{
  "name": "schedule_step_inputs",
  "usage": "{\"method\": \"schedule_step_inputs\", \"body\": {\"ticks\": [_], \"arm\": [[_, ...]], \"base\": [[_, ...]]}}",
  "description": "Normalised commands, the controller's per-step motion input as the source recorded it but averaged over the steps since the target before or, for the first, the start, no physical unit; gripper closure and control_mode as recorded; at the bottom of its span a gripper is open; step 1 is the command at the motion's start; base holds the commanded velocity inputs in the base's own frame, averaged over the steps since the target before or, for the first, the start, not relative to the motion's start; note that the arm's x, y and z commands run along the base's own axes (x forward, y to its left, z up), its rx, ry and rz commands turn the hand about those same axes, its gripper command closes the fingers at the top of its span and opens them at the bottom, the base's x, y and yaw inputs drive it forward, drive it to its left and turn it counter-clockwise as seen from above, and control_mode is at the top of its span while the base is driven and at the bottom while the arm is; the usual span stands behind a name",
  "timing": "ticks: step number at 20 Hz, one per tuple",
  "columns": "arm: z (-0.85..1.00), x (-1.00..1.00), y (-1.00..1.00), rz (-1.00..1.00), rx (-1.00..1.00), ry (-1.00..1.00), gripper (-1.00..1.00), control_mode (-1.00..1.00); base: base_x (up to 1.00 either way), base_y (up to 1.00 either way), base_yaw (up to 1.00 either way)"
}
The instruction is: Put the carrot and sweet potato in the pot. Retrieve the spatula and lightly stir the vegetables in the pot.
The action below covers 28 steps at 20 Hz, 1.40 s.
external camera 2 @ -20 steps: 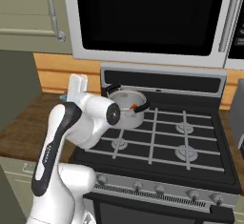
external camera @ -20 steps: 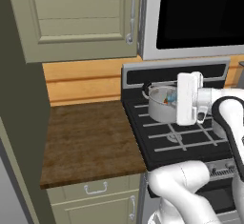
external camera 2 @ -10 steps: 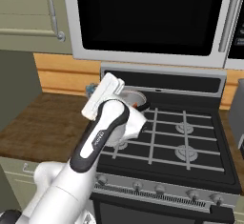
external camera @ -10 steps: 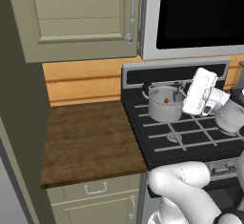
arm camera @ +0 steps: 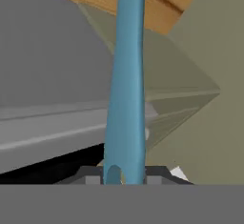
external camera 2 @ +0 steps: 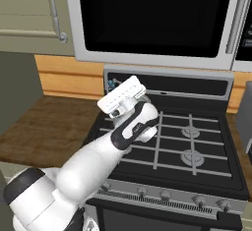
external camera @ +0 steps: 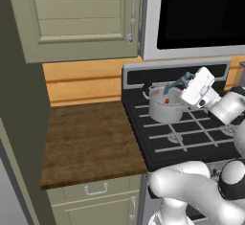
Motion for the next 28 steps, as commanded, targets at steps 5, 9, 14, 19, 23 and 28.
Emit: {"method": "schedule_step_inputs", "body": {"ticks": [5,9,14,19,23,28], "arm": [[-0.13,0.56,-0.24,0.00,0.17,0.02,1.00,-1.00],[-0.21,0.30,-0.33,0.00,0.09,0.06,1.00,-1.00],[-0.09,0.37,-0.19,-0.01,0.07,0.16,1.00,-1.00],[0.00,0.48,0.00,-0.03,0.02,0.19,1.00,-1.00],[-0.03,0.45,0.00,-0.07,0.00,0.22,1.00,-1.00],[-0.30,0.17,0.00,-0.08,0.00,0.20,1.00,-1.00]], "base": [[0.00,0.00,0.00],[0.00,0.00,0.00],[0.00,0.00,0.00],[0.00,0.00,0.00],[0.00,0.00,0.00],[0.00,0.00,0.00]]}}
